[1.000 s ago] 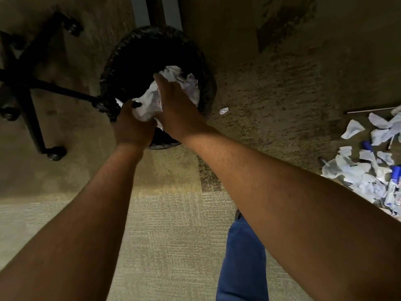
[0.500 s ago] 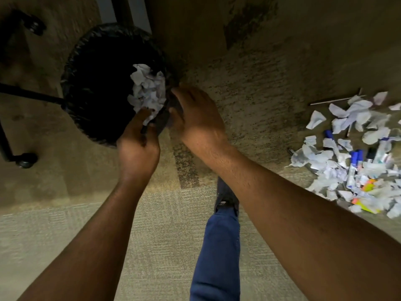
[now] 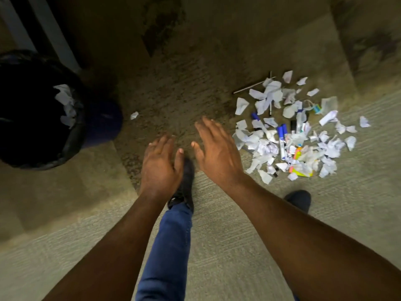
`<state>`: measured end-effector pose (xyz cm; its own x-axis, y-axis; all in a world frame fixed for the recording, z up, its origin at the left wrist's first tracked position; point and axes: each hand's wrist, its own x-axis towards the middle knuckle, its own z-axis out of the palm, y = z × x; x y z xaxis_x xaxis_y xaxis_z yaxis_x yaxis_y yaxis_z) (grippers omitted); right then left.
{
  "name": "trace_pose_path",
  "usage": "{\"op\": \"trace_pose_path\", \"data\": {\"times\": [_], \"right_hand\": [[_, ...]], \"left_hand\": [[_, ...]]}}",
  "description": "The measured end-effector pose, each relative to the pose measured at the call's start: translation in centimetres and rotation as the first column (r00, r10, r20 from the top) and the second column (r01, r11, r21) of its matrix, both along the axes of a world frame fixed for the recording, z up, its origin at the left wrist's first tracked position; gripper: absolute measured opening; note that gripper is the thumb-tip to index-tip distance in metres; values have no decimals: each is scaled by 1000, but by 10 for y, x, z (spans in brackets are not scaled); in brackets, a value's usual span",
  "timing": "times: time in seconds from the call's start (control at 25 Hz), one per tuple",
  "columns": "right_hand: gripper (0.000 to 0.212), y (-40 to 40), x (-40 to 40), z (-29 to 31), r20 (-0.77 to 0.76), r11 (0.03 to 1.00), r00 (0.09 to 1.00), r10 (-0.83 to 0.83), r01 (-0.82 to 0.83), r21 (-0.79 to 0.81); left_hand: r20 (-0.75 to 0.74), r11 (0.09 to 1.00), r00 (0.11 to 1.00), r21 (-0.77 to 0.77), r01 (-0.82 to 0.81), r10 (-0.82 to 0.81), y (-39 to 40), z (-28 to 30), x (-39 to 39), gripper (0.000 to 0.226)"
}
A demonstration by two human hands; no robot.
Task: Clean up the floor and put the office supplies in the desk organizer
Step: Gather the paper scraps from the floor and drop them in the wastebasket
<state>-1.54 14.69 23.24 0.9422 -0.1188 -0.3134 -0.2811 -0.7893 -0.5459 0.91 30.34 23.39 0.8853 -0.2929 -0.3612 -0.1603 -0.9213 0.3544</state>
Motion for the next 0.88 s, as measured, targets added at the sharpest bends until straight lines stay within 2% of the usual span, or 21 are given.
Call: {"op": "trace_pose_path", "data": {"times": [0.28,0.4,0.6,0.72,0.88], "right_hand": [[60,-112,-97,-28,-107,989,987,-123,113,-96],[62,-146,-130,-49,-169,982,972,-165,146,-117],[71,-193,-178,-96,-262,970,938,-225,189,-155],[76,-220,-200,-128,-306,967,923,-235,188,-174],[85,-248,-217,-172,-385,970,897,-218,156,-186]], "left_hand": [[-145,962,957,76,262,-250,-88,-37,-55,66],[-182,942,932,71,330,-313,-119,-59,-68,67],[-332,901,858,55,431,-391,-162,-103,-90,79],[-346,857,827,105,504,-444,-186,-136,-95,83],[-325,854,842,155,496,-430,-212,-184,-93,85]]}}
